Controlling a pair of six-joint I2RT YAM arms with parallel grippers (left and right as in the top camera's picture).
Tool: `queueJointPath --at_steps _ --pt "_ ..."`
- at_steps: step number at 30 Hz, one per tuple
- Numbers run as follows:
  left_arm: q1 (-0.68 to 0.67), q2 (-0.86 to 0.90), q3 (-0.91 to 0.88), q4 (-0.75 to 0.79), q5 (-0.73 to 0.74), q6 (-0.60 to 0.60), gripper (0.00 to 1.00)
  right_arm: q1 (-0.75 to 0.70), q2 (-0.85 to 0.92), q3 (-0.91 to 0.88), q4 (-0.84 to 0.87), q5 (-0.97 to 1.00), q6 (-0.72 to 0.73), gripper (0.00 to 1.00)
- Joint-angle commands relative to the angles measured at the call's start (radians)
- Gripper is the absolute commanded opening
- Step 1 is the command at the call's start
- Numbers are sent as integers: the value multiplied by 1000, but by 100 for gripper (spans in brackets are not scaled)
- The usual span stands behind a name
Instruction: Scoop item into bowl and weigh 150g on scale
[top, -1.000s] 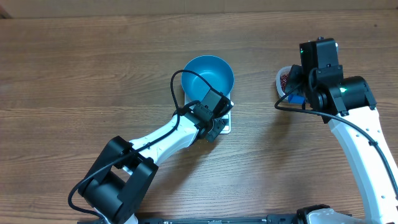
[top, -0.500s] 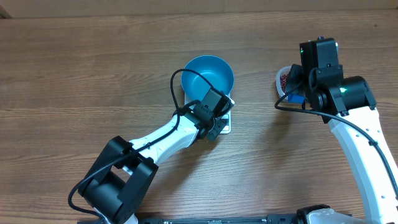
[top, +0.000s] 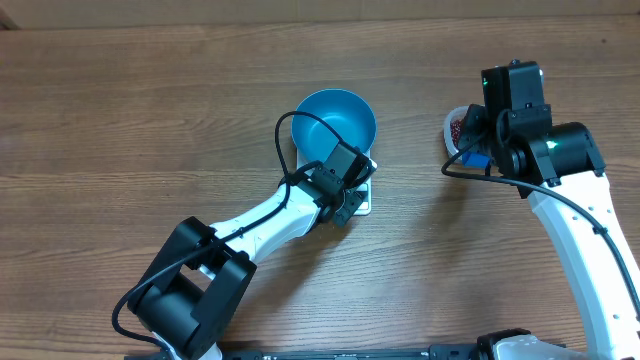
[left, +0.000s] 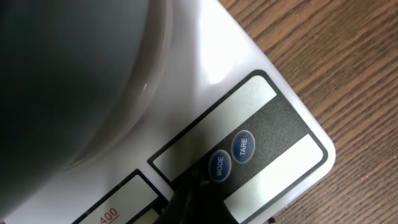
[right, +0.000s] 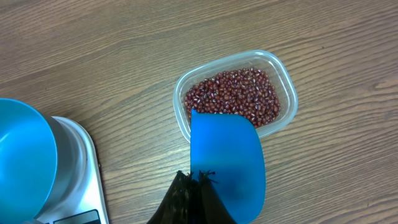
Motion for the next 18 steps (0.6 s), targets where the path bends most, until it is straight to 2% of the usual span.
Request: queueJointPath --at_steps 1,18 --pt "3 19 -7 11 12 13 4 4 -9 34 3 -2 4 4" --pt "4 23 -7 10 12 16 4 4 -9 34 -8 -2 4 4"
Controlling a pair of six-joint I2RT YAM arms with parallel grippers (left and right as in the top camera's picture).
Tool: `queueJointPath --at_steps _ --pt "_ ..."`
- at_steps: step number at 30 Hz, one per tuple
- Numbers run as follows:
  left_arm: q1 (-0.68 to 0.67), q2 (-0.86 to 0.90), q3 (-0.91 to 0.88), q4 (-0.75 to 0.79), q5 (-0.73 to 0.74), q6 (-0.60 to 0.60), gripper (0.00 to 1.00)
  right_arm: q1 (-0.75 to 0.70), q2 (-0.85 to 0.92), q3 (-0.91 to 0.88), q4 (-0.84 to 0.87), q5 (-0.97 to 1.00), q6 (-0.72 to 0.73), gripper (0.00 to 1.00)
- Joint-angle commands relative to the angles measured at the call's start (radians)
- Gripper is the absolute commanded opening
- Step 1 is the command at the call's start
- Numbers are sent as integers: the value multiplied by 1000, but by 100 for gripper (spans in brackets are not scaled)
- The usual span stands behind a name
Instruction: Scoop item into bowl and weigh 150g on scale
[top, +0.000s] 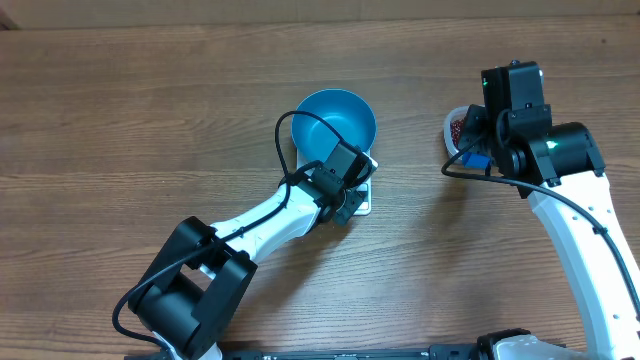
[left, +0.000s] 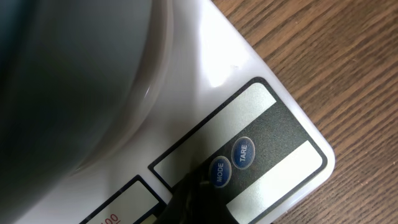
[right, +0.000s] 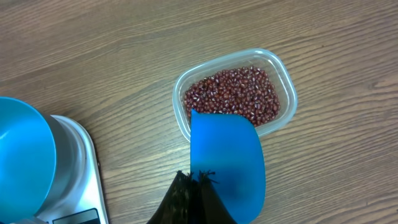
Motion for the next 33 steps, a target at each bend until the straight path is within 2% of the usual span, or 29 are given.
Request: queueJointPath --at_steps 1,33 --pt "4 21 -7 -5 12 16 4 4 -9 34 -3 -1 4 4" --pt "12 37 -7 -11 12 23 4 4 -21 34 -9 -1 3 4"
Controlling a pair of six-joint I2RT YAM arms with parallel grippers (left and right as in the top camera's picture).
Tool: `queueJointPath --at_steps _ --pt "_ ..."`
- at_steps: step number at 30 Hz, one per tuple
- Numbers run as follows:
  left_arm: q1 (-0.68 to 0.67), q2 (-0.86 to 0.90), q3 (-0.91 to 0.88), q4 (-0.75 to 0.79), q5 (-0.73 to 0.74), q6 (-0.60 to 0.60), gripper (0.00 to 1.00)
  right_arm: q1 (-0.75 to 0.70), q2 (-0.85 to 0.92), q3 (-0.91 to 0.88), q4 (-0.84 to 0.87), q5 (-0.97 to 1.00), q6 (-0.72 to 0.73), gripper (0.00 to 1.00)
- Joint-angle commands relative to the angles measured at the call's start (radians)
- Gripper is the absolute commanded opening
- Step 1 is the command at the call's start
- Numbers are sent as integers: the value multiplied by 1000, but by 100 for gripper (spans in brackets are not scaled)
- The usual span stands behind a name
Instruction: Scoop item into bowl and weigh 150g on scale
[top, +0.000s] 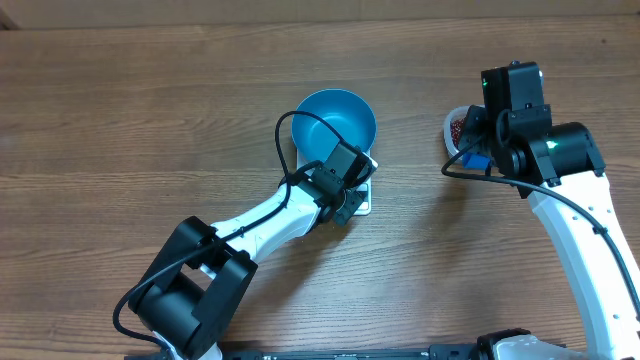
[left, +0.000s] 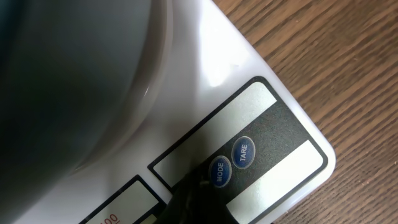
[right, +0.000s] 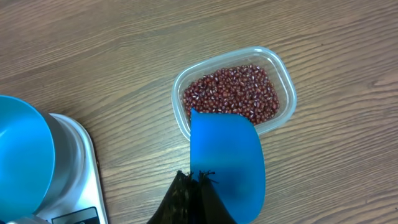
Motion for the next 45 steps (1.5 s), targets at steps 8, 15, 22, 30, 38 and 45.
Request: queueJointPath --at_steps 8,15,22,30,38,45 --pt "12 34 -7 -10 13 22 4 3 -75 34 -3 -2 3 4" --pt "12 34 -3 -14 13 22 4 3 -104 34 -13 -16 3 4" --pt "12 33 18 -37 12 22 4 3 -104 34 -13 -16 3 4" --pt "11 22 35 -43 12 10 4 3 -104 34 -13 -16 2 4" --pt "11 20 44 -40 9 5 4 3 -104 34 -4 -16 -1 4" --pt "11 24 43 -37 5 4 4 3 -104 34 -6 -16 0 4"
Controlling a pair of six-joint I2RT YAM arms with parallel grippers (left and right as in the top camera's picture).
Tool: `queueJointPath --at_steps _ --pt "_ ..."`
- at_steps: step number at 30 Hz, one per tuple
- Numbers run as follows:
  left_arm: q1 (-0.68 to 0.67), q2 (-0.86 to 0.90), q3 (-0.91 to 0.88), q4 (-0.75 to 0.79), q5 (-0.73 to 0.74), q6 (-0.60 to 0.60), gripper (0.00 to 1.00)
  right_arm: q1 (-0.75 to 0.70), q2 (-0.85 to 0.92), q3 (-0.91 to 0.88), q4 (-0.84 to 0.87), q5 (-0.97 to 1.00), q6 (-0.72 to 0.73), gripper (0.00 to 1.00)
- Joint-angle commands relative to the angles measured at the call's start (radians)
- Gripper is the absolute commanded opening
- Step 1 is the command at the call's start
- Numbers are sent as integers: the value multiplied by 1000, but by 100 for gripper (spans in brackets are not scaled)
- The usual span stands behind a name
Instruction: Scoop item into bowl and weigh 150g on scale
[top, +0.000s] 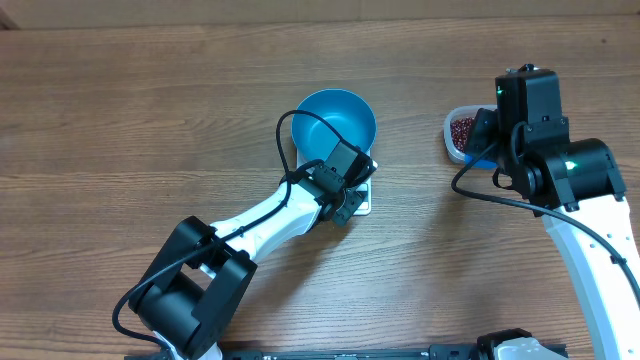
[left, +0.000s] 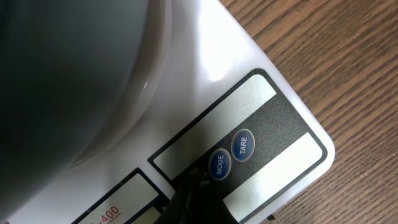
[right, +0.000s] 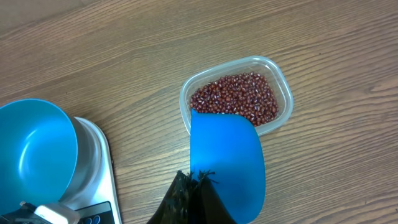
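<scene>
A blue bowl (top: 335, 122) stands on the white scale (top: 361, 201). My left gripper (left: 194, 182) is shut with nothing in it, and its tip rests on the scale's dark panel beside the MODE button (left: 219, 164), with the TARE button (left: 243, 144) just past it. My right gripper (right: 198, 177) is shut on the blue scoop (right: 227, 158). The scoop looks empty and hangs above the near rim of the clear tub of red beans (right: 235, 98). The bowl (right: 34, 149) looks empty.
The wooden table (top: 130, 120) carries only the scale, the bowl and the bean tub (top: 460, 130). The left arm (top: 250, 230) stretches from the front edge up to the scale. The right arm (top: 570, 190) stands over the table's right side.
My right gripper has risen and drawn back with the scoop: the tub looks smaller and more of the bowl shows. My left gripper's tip has shifted slightly on the scale panel.
Through all the earlier moments my left gripper's shut tip stayed on the scale panel by the MODE button, while my right gripper held the empty scoop over the bean tub's near edge. Now the right gripper sits higher; the left has barely moved.
</scene>
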Motion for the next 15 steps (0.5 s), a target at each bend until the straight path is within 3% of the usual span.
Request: queueJointPath --at_steps 1,15 --pt "11 29 24 6 5 2 4 4 -19 34 5 2 0 4" --pt "12 58 40 -5 1 5 4 4 -19 34 -18 2 -1 4"
